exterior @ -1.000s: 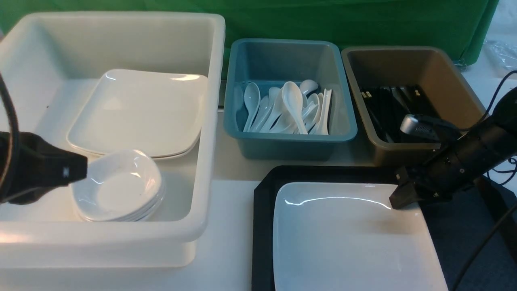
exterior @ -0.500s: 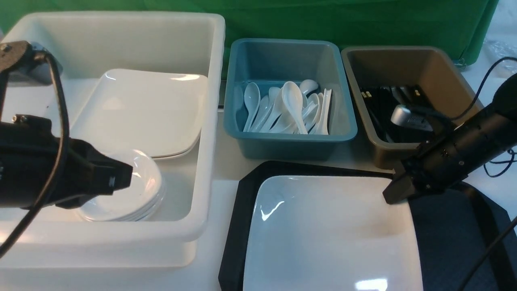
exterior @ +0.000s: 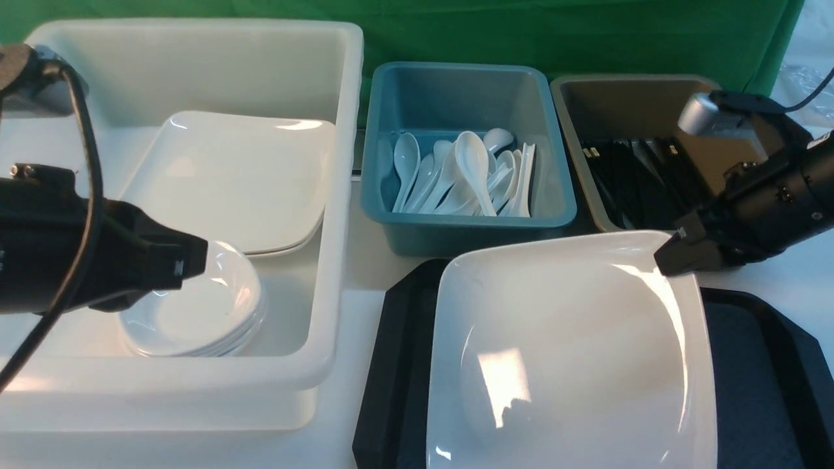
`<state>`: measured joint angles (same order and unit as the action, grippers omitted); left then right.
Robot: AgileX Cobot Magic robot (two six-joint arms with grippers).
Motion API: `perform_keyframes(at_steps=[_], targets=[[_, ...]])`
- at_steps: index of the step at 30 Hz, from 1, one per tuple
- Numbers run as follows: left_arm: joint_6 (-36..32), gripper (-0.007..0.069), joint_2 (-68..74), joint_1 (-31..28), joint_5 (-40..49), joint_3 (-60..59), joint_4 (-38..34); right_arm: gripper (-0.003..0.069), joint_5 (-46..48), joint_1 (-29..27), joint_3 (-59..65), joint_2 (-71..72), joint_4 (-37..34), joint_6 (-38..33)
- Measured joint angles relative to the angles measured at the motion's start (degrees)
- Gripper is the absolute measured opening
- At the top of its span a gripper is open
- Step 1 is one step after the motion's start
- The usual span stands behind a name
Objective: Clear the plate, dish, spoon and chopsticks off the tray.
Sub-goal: Use the right arm to put the plate into the large storage box on the left
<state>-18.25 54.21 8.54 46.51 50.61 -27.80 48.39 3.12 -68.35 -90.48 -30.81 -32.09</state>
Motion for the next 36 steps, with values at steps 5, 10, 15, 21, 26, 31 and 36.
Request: perform_keyframes(at_steps=[5,10,15,21,26,31,36], targets=[[0.1,0.0013,0.0,0.0,-0.3,0.0,0.0,0.0054,0.0,0.0,0.0,3.5,1.0,0.0],[0.1,0.0013,0.0,0.0,-0.3,0.0,0.1,0.0054,0.2,0.0,0.1,6.7,2.1,-0.1],[0.1,0.0013,0.0,0.0,-0.3,0.0,0.1,0.0054,0.6,0.0,0.1,9.8,2.8,-0.1],[0.1,0.0013,0.0,0.0,-0.4,0.0,0.2,0.0054,0.9,0.0,0.1,13.4,2.8,0.3],[0.6,0.0013,0.0,0.0,-0.6,0.0,1.4,0.0054,2.6,0.0,-2.2,15.2,2.8,0.9],[3.1,0.0013,0.0,0.0,-3.7,0.0,3.7,0.0054,3.9,0.0,-8.4,15.7,2.0,1.7],[9.6,0.0013,0.0,0.0,-8.1,0.3,9.6,0.0054,4.2,0.0,-15.8,14.7,-1.2,2.6]])
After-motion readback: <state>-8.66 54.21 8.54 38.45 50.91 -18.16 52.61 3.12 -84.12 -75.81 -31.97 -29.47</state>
